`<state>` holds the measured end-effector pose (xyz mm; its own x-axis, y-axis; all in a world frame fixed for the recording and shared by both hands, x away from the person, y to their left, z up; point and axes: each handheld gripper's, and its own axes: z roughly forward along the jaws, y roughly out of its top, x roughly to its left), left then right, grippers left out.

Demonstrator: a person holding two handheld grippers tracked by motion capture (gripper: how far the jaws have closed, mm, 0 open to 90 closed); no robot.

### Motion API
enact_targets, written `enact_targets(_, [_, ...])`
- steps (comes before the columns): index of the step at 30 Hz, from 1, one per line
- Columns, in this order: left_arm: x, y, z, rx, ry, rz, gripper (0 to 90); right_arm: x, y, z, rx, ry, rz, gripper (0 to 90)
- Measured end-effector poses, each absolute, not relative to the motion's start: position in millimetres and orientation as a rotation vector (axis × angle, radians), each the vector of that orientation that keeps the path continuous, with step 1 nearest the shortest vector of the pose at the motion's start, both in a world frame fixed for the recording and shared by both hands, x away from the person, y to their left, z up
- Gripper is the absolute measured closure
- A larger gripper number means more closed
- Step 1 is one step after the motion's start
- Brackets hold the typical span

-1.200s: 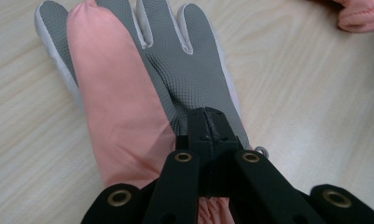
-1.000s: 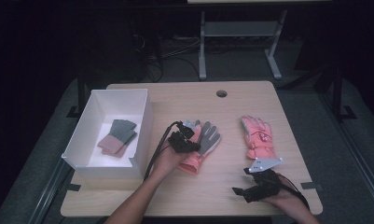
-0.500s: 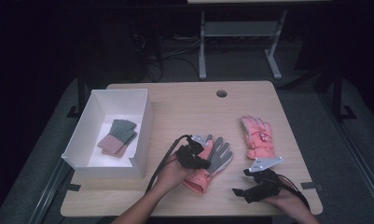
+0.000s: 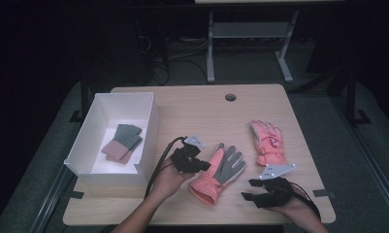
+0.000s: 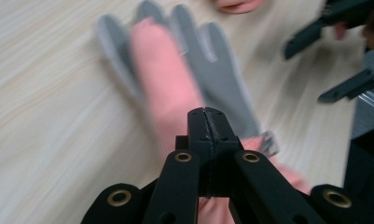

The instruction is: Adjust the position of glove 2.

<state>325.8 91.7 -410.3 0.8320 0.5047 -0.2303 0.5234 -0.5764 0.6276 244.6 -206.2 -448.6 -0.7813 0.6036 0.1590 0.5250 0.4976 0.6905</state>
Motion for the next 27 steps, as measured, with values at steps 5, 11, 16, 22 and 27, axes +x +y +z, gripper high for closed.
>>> enact_targets(5, [325.2, 102.8, -419.9, 2.302, 0.777, -0.026, 89.6, 243.9, -196.7, -449.4, 0.962, 2.637, 1.159, 75.6])
enact_targets(11, [330.2, 102.9, -425.7, 2.336, 0.778, -0.014, 89.7, 247.5, -176.5, -452.2, 0.858, 2.645, 1.123, 90.0])
enact_targets(16, [334.1, 101.9, -433.2, 2.334, 0.797, -0.046, 89.6, 252.5, -166.2, -453.8, 0.852, 2.66, 1.102, 90.0])
enact_targets(22, [330.1, 101.4, -434.9, 2.341, 0.79, -0.064, 89.6, 257.5, -162.3, -457.2, 0.854, 2.669, 1.078, 90.0])
enact_targets(27, [323.4, 101.7, -435.2, 2.355, 0.773, -0.077, 89.6, 267.5, -151.4, -457.6, 0.831, 2.676, 1.063, 90.0])
